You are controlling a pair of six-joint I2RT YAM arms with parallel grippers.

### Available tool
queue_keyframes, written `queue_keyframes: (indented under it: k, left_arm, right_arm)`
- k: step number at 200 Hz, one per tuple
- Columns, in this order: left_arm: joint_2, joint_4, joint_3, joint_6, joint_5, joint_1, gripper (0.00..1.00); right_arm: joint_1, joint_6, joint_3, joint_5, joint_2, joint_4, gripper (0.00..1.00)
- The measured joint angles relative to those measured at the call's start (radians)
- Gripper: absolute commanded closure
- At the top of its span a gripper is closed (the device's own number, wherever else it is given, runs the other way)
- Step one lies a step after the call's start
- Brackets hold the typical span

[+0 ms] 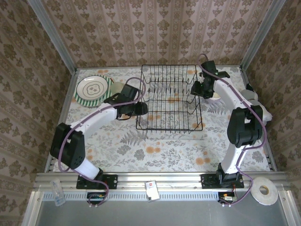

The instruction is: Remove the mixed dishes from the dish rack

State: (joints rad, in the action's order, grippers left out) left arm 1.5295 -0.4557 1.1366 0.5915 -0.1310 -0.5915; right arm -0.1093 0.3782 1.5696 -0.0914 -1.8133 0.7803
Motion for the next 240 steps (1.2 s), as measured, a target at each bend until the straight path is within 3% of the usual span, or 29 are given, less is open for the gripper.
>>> queue_keyframes:
  k: [45,66,82,118,169,205,240]
  left_arm:
    - [-0.226,-0.022,0.0,-0.041,0.002,0.074,0.22]
    - [-0.34,-0.047,0.001,-0.07,0.024,0.113,0.1]
    - [-0.43,-0.067,0.0,-0.095,0.043,0.142,0.0]
    - [-0.671,-0.082,-0.065,-0.158,0.157,0.199,0.0]
    - [-1.002,-0.059,-0.336,-0.253,0.385,0.214,0.0]
    - [-1.049,-0.032,-0.537,-0.253,0.578,0.22,0.0]
    - [-0.994,0.168,-0.736,-0.293,0.703,0.243,0.0]
  right_arm:
    - [0.0,0.016,-0.001,0.002,0.21,-0.025,0.21]
    - [0.0,0.021,-0.022,0.006,0.346,-0.044,0.0]
    - [0.002,0.012,-0.061,0.005,0.439,-0.062,0.0]
    - [0.005,0.014,-0.233,0.029,0.658,-0.114,0.0]
    - [0.005,0.022,-0.511,0.166,0.888,-0.175,0.0]
    - [0.008,0.023,-0.644,0.284,0.911,-0.188,0.0]
    - [0.01,0.002,-0.792,0.282,0.935,-0.315,0.0]
